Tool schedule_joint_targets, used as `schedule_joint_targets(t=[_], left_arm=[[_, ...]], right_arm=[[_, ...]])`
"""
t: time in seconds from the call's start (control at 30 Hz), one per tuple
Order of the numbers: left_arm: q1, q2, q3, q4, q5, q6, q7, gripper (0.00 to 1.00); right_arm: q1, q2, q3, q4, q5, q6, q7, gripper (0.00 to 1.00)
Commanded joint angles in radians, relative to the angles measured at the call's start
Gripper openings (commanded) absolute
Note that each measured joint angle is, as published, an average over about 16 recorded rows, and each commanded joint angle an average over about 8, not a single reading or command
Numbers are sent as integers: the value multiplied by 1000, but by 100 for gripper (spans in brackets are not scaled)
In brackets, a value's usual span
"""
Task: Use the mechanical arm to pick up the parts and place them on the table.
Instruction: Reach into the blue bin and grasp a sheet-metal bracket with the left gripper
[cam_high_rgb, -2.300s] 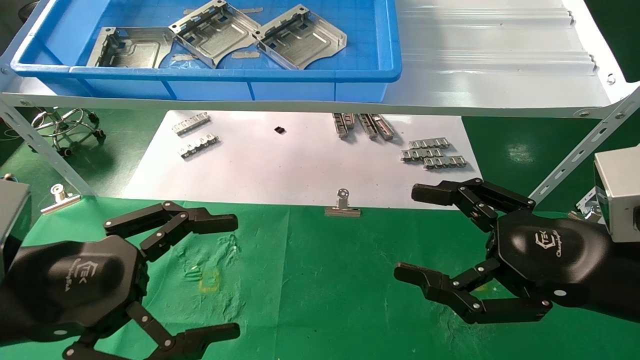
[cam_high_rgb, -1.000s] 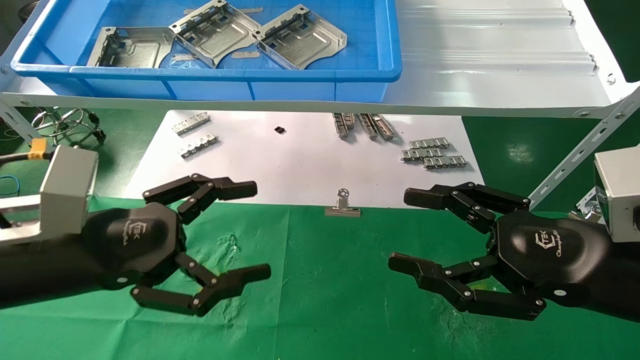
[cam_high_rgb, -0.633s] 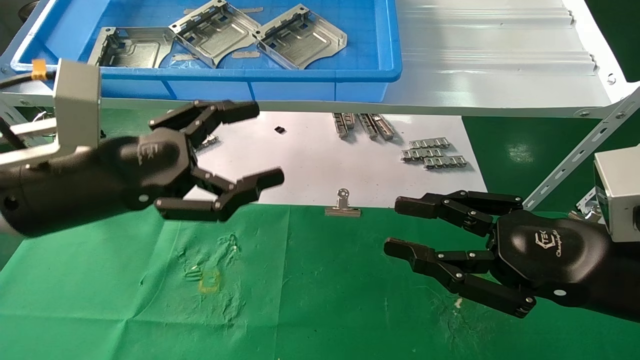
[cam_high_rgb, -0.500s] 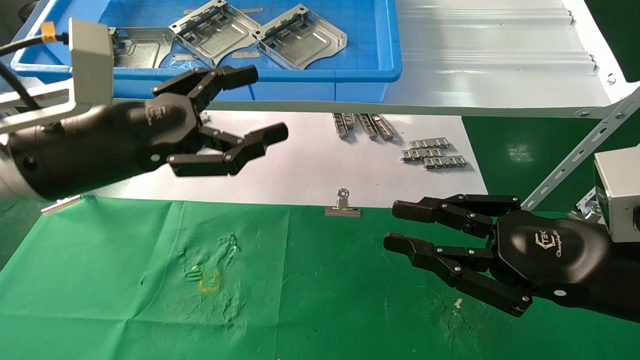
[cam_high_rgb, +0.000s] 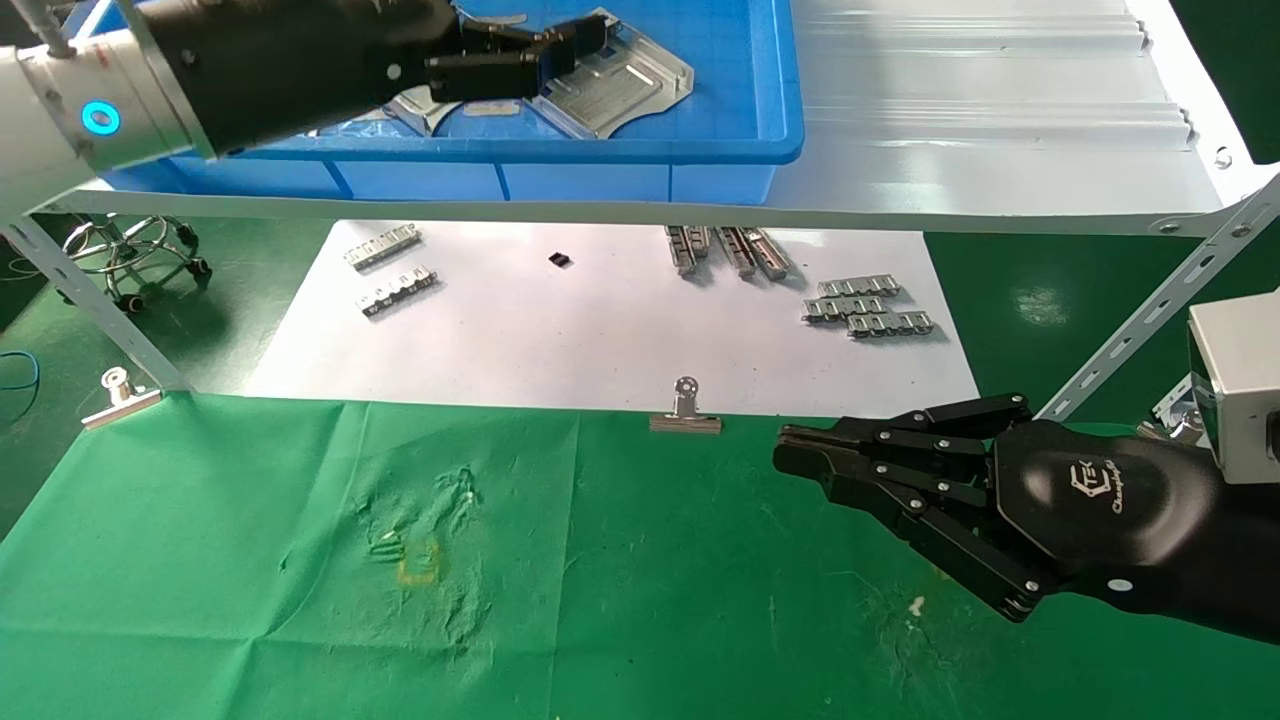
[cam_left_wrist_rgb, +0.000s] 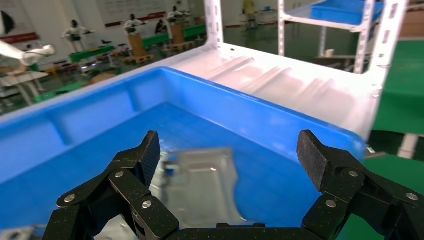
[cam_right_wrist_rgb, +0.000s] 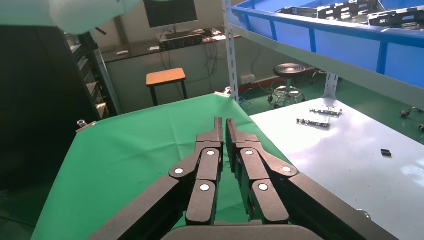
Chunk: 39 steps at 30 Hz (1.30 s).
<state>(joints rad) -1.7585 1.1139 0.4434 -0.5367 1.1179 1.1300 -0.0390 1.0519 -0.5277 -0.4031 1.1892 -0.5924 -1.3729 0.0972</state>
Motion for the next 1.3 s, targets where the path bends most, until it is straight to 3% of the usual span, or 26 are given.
schedule_joint_targets(t=[0.03, 0.4, 0.53, 0.8, 0.87, 1.03, 1.1, 1.13, 1.3], left_arm=[[-59, 30, 15, 75, 31, -17, 15, 100], [-232, 200, 99, 387, 184, -271, 99, 100], [-248, 233, 113, 423, 203, -330, 113, 100], [-239, 247, 133, 401, 196, -338, 110, 99], [-232, 249, 142, 391, 194, -341, 106, 85], [-216, 251, 168, 366, 188, -364, 89, 22], [-211, 251, 179, 359, 185, -376, 81, 5], [-210, 251, 185, 355, 183, -382, 77, 0], [-203, 251, 213, 343, 172, -407, 59, 0]], right_arm=[[0, 0, 0, 0, 0, 0, 0, 0], [0, 0, 0, 0, 0, 0, 0, 0], [0, 0, 0, 0, 0, 0, 0, 0], [0, 0, 0, 0, 0, 0, 0, 0], [0, 0, 0, 0, 0, 0, 0, 0], [0, 0, 0, 0, 0, 0, 0, 0], [0, 0, 0, 0, 0, 0, 0, 0], [0, 0, 0, 0, 0, 0, 0, 0], [0, 0, 0, 0, 0, 0, 0, 0]])
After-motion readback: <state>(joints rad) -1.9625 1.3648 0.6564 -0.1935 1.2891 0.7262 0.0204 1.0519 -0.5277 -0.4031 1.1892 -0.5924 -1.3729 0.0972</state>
